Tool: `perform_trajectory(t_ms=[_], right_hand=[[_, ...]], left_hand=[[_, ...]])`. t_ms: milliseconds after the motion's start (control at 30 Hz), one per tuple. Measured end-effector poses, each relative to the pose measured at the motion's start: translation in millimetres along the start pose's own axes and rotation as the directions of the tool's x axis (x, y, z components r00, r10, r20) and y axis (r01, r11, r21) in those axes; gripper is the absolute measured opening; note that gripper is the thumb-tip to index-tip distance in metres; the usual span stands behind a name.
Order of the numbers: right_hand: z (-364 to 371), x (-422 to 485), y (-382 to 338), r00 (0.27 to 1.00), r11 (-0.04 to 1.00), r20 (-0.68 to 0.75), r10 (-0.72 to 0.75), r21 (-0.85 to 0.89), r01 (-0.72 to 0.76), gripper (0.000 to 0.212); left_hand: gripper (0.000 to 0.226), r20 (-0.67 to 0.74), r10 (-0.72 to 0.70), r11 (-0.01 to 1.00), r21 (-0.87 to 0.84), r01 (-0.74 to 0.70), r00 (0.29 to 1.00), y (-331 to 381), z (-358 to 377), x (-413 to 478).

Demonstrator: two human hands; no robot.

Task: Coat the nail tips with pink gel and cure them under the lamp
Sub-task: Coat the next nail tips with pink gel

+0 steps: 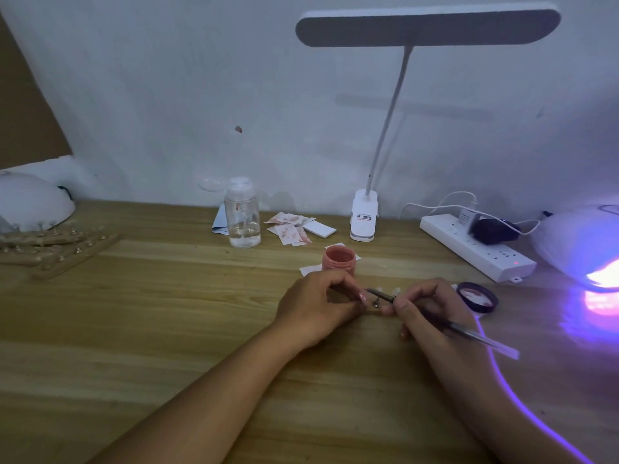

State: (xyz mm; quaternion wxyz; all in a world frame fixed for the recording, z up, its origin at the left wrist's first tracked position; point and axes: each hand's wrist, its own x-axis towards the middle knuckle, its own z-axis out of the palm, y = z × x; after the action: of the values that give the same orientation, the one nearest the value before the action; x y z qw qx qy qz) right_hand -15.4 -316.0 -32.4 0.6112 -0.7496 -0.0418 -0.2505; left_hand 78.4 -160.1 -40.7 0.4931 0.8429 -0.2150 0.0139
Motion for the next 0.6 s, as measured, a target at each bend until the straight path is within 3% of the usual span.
perform_trajectory(t_ms=[600], right_hand=[[-2.0,-2.3,-4.9,0.998,0.996,-0.012,0.063,-0.062,-0.063,0.014]], left_hand=[[0.010,0.015,0.001,1.000,-0.019,0.000,1.000,-1.9,0.1,0.1]])
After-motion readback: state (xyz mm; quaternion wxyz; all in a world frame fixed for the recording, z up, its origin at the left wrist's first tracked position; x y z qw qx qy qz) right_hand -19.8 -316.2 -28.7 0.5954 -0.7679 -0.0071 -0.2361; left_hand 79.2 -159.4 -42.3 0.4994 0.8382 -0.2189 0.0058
